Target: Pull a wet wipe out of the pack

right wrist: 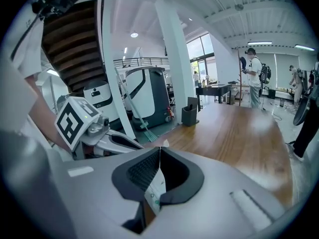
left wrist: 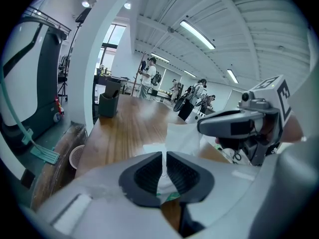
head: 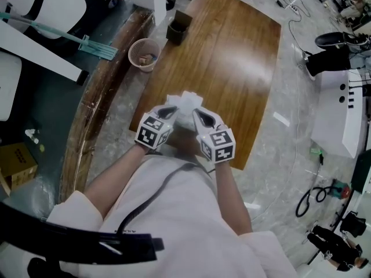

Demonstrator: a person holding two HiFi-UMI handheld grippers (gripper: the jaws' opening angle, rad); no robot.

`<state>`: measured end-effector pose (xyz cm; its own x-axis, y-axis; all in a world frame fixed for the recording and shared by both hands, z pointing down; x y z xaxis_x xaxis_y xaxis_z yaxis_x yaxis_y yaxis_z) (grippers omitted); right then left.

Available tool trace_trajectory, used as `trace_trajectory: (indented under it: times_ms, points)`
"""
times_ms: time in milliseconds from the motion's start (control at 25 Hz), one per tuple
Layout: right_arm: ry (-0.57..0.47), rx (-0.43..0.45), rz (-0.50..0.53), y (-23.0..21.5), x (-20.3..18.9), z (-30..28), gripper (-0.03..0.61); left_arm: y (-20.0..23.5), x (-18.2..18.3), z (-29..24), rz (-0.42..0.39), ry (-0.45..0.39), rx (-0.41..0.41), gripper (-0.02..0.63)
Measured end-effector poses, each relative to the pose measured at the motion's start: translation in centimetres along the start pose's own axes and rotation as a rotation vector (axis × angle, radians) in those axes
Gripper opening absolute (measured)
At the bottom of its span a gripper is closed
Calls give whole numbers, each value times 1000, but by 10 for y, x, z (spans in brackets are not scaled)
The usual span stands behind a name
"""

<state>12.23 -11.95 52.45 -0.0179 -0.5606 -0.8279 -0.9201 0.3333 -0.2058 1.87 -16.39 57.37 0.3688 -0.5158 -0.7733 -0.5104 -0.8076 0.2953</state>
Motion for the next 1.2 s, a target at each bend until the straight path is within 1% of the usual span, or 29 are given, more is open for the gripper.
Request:
trace_trajectory:
  times_ms: [360,640,1000,1200]
  points:
    - [-89,-31,-8,1,20,21,14,-4,21,16,-29,-48,0,34]
    - [-153,-52,-8,5,35,38,13,-12,39,28,-50,-96,-16,31]
    - [-267,-88,-2,10,64,72,14,-22,66,41,-68,-170,-46,26]
    - [-333,-116,-5,11,79,96,14,-31,86,53,-69,-234,-66,5]
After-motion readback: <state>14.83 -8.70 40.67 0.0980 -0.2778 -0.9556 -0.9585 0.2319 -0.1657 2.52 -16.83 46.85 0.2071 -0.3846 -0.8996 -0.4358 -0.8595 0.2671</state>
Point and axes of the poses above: the fingertips, and each gripper's own axes: z backward along the fingers, y to its left, x out of its top, the point moved 5 cm from there along z, backward along the fingers, and after that the axes turned 1 degree about -z, right-handed, at the moved point
